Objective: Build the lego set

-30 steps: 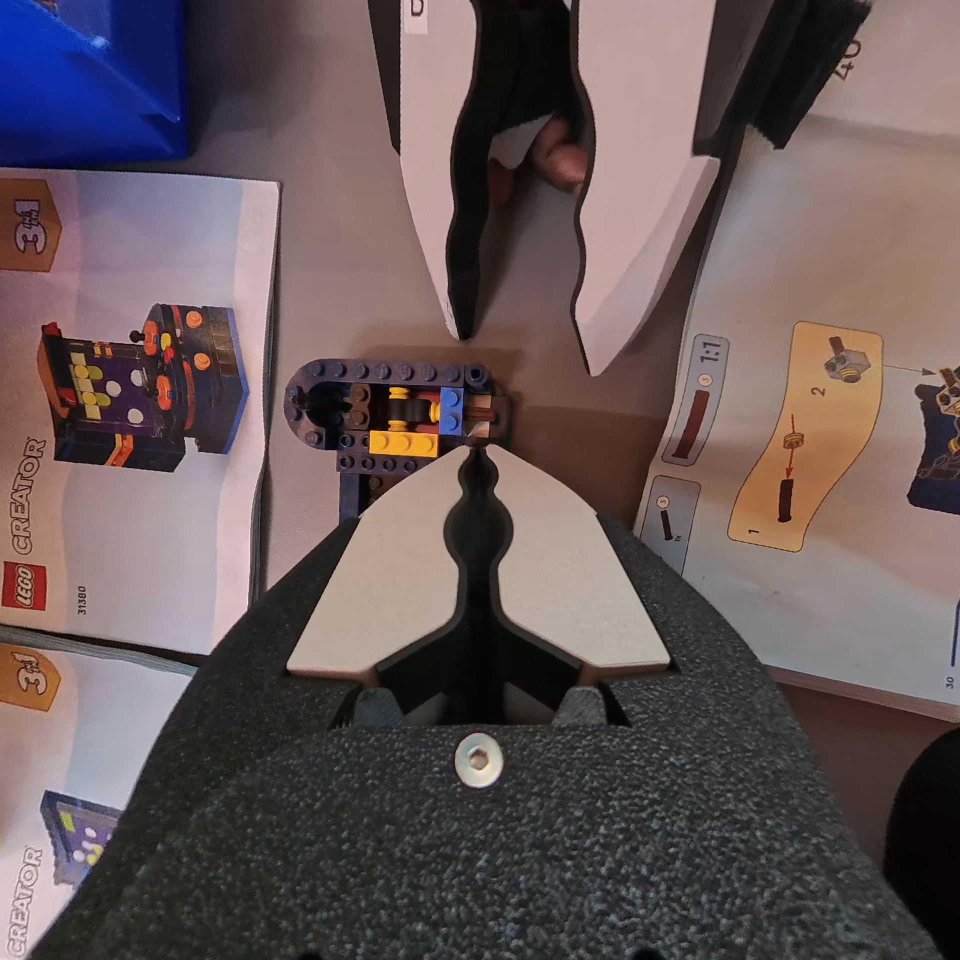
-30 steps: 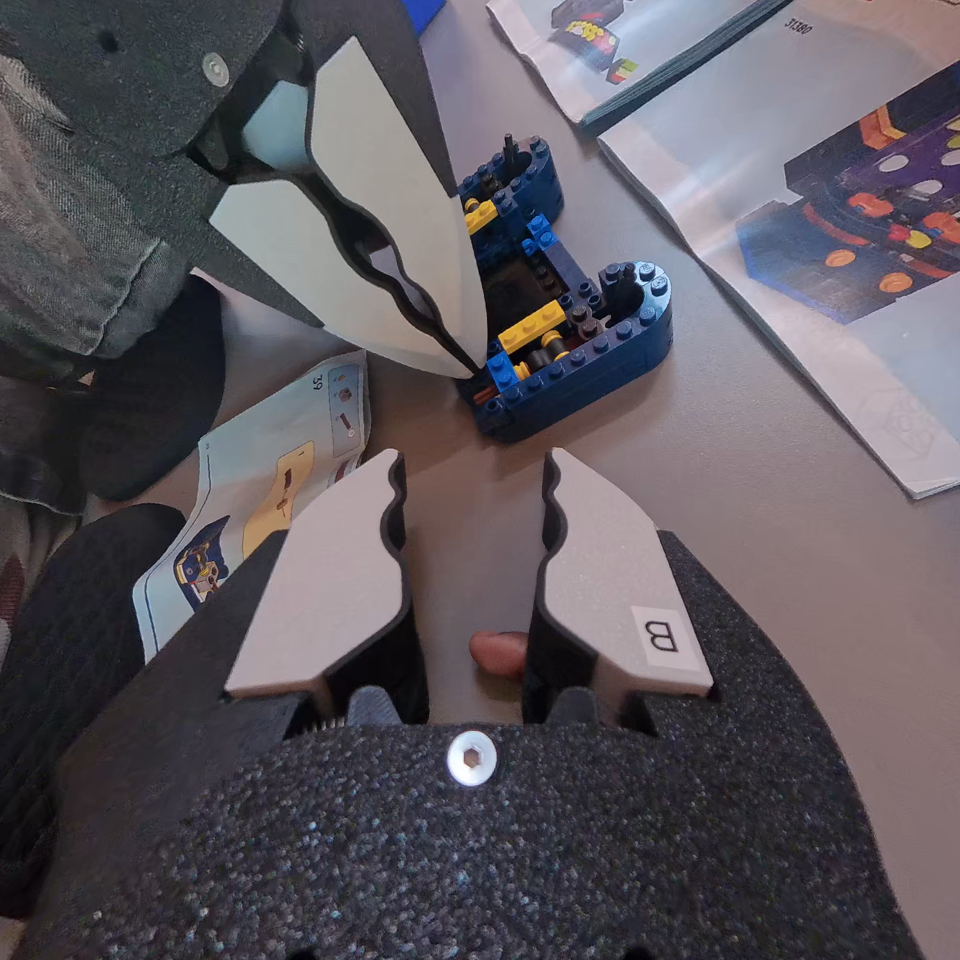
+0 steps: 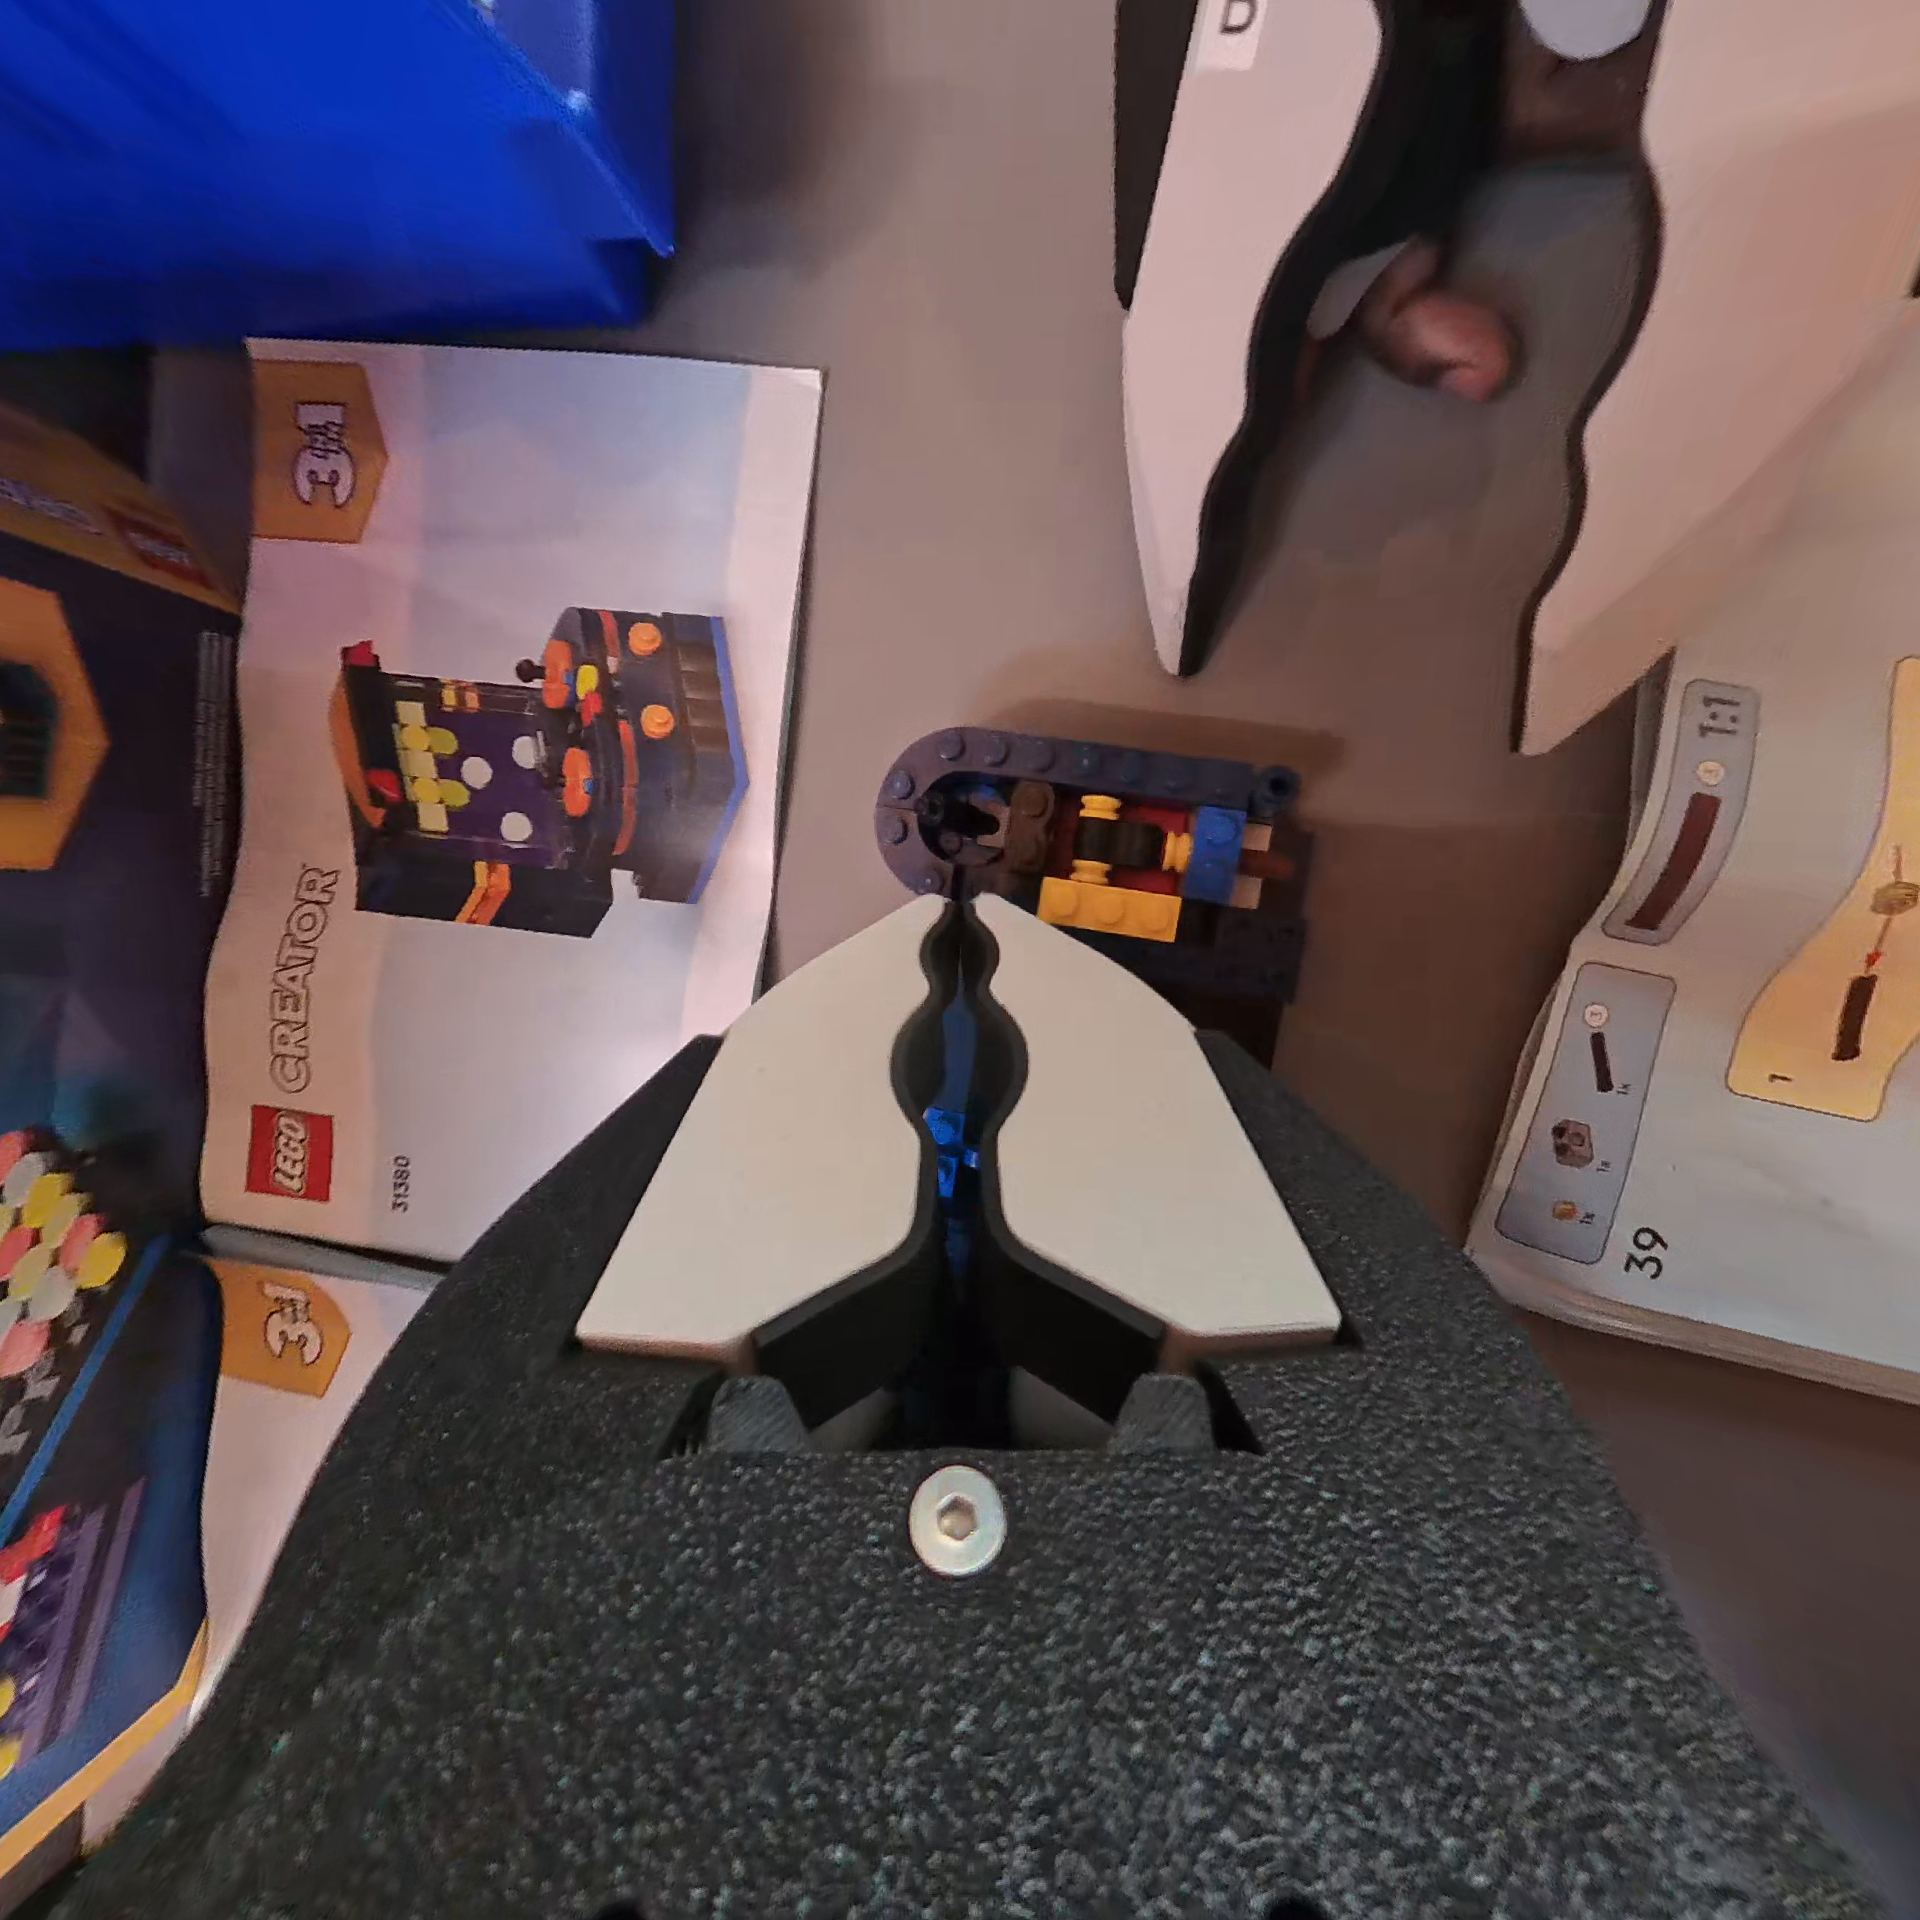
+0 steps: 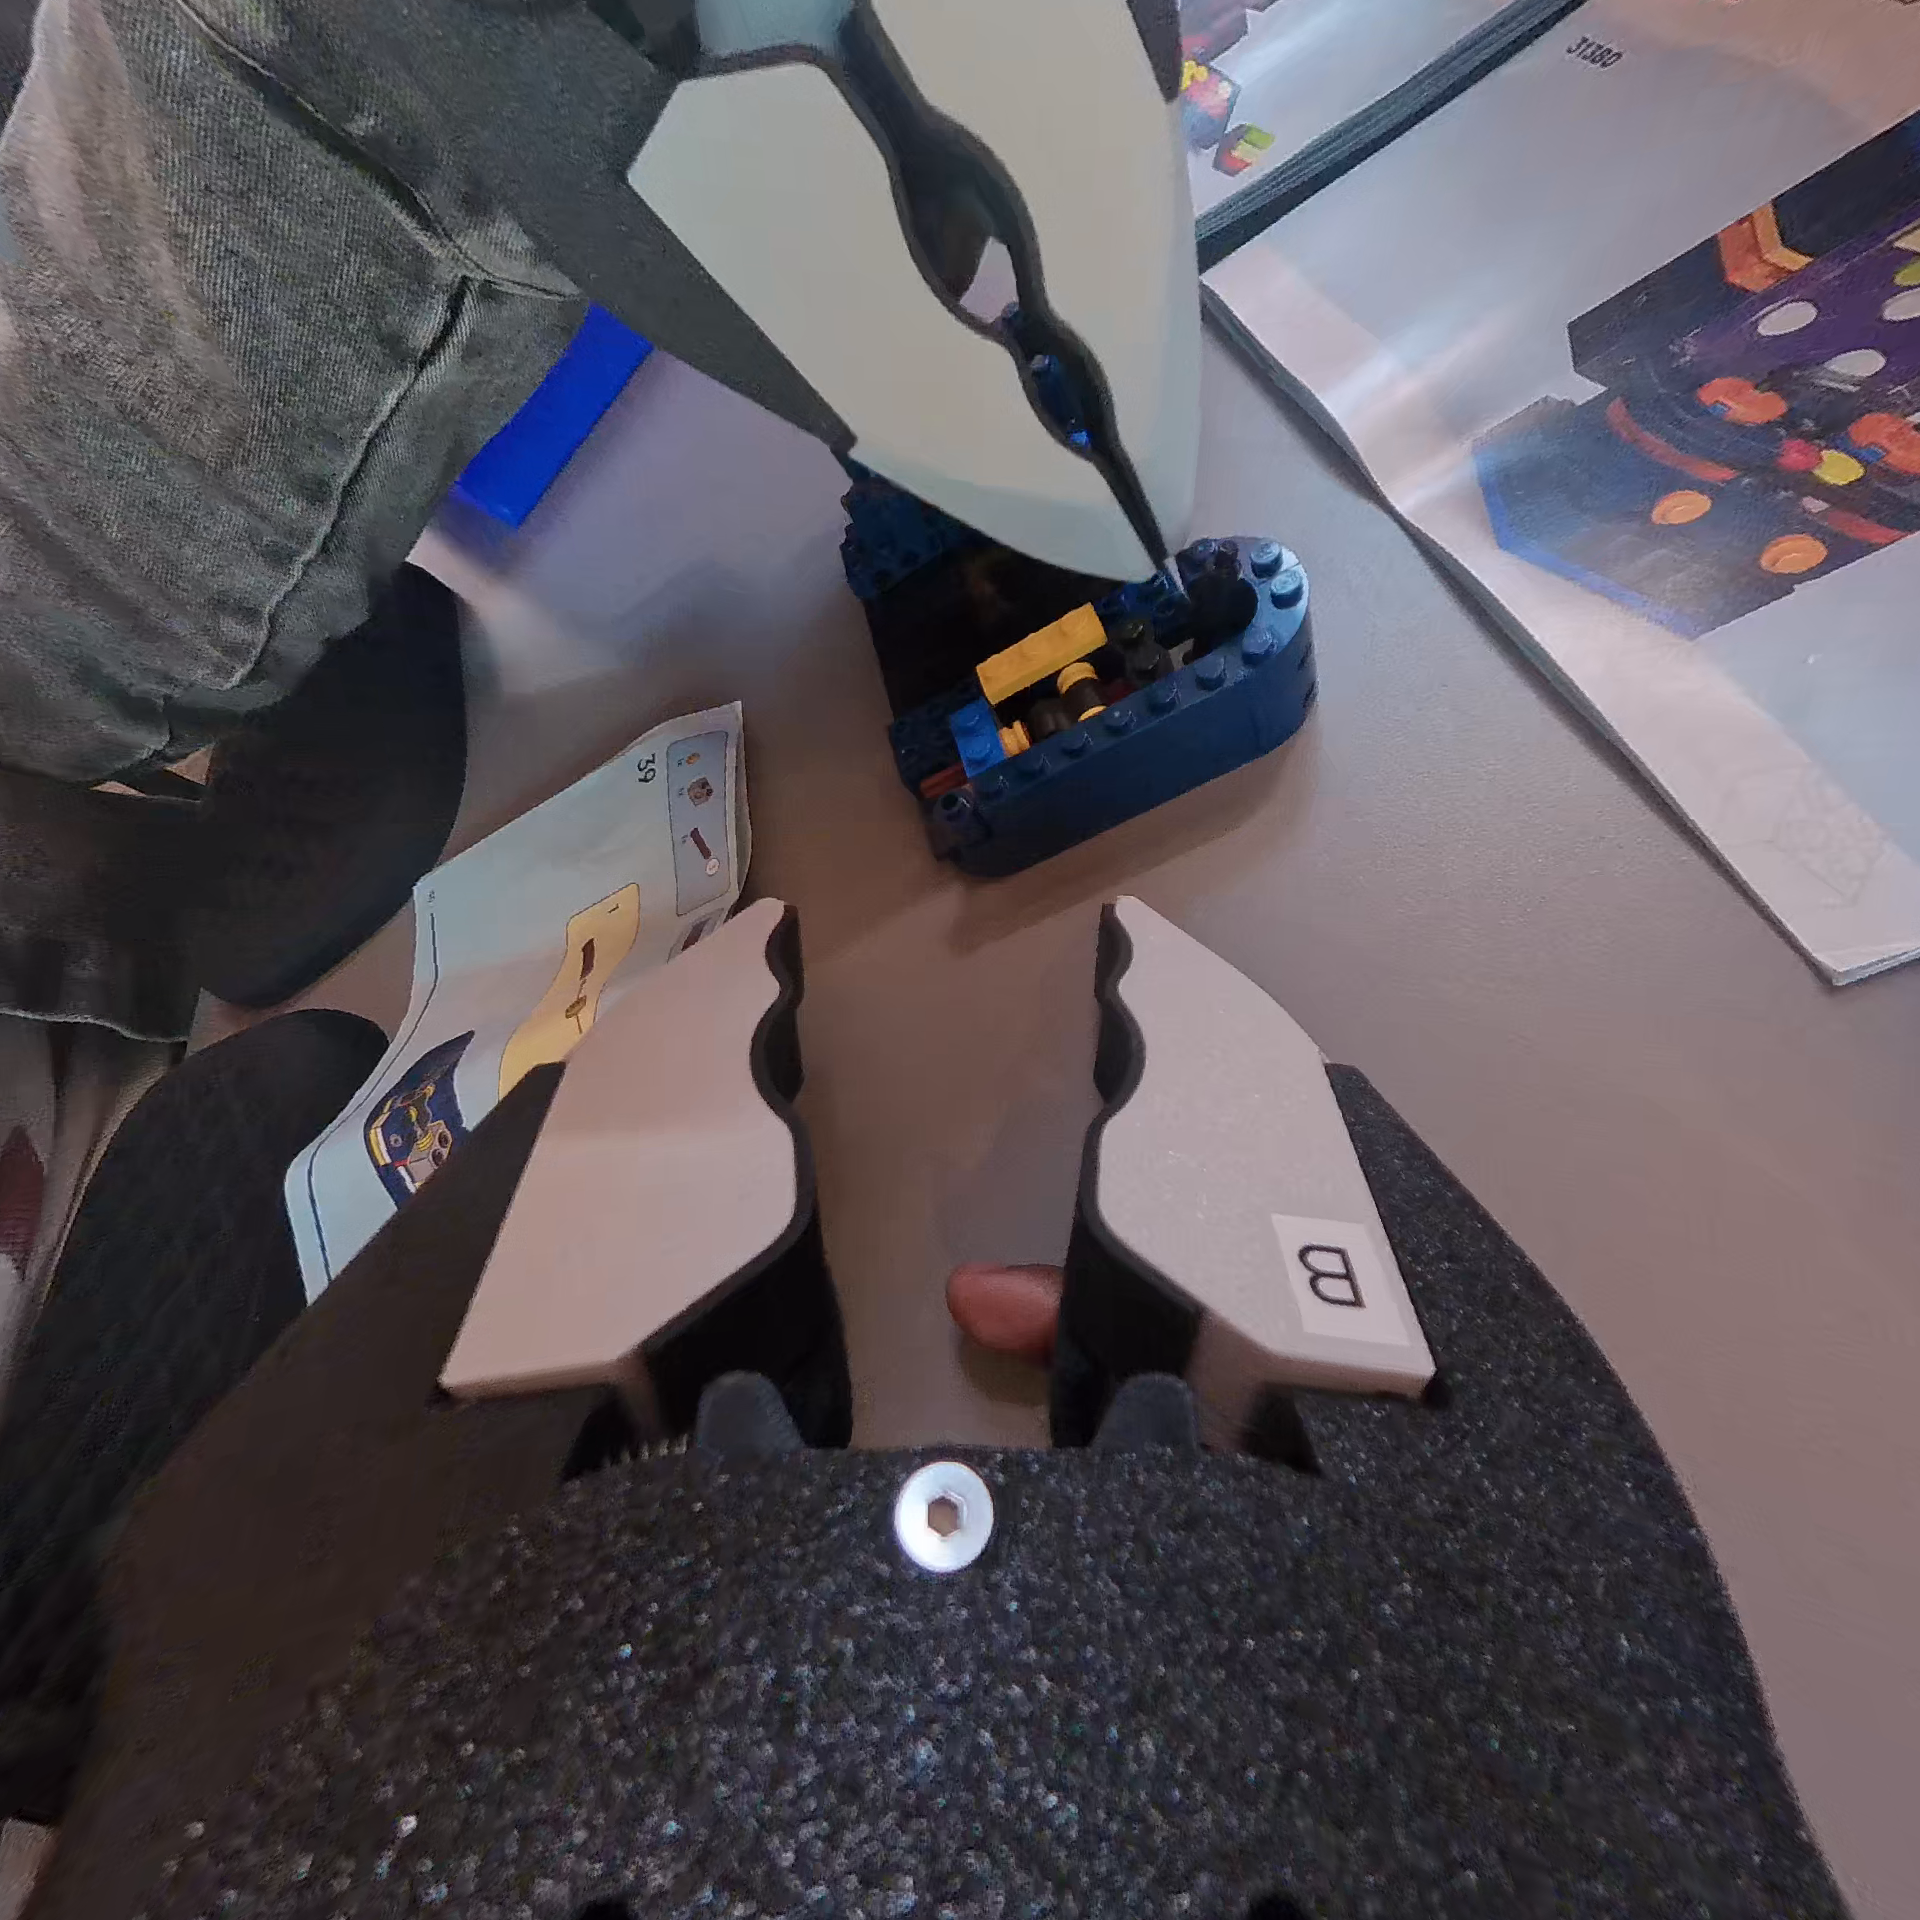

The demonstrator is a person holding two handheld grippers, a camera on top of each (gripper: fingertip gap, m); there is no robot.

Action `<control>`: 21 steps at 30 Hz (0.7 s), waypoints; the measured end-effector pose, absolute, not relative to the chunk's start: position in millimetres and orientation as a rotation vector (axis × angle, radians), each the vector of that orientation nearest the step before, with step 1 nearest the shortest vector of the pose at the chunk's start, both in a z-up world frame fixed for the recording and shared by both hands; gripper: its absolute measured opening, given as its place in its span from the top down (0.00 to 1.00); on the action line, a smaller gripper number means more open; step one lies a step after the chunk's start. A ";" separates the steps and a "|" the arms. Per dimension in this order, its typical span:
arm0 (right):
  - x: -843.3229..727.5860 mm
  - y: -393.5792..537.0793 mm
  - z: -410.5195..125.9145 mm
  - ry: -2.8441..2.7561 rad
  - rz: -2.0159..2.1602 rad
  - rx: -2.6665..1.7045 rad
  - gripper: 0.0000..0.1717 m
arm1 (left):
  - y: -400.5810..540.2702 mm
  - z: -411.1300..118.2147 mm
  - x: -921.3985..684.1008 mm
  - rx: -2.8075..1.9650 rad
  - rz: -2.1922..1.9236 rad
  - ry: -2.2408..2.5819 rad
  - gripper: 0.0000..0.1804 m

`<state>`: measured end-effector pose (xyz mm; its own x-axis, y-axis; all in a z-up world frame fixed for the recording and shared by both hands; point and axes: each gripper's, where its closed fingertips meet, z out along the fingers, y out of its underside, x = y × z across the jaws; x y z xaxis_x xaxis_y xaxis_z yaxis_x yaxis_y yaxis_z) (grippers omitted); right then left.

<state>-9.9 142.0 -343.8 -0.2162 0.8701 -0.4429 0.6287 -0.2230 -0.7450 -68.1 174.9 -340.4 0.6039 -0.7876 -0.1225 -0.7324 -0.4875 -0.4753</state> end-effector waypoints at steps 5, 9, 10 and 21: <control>-9.8 142.2 -343.6 -1.776 1.422 -1.793 0.68 | 172.2 -344.9 -68.4 -2.369 -0.139 1.256 1.00; -9.9 142.3 -343.8 -1.776 1.417 -1.793 0.69 | 172.1 -345.3 -67.6 -2.382 -0.157 1.245 1.00; -10.1 142.5 -343.9 -1.775 1.418 -1.794 0.69 | 172.0 -345.5 -67.6 -2.389 -0.160 1.239 1.00; -12.0 143.1 -344.6 -1.774 1.404 -1.798 0.70 | 170.0 -347.8 -66.1 -2.413 -0.081 1.306 1.00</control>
<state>-12.0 143.1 -344.6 -0.2067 0.8729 -0.4420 0.6307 -0.2265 -0.7423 -66.1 170.0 -347.8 0.5632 -0.8154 -0.1340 -0.7926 -0.4871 -0.3668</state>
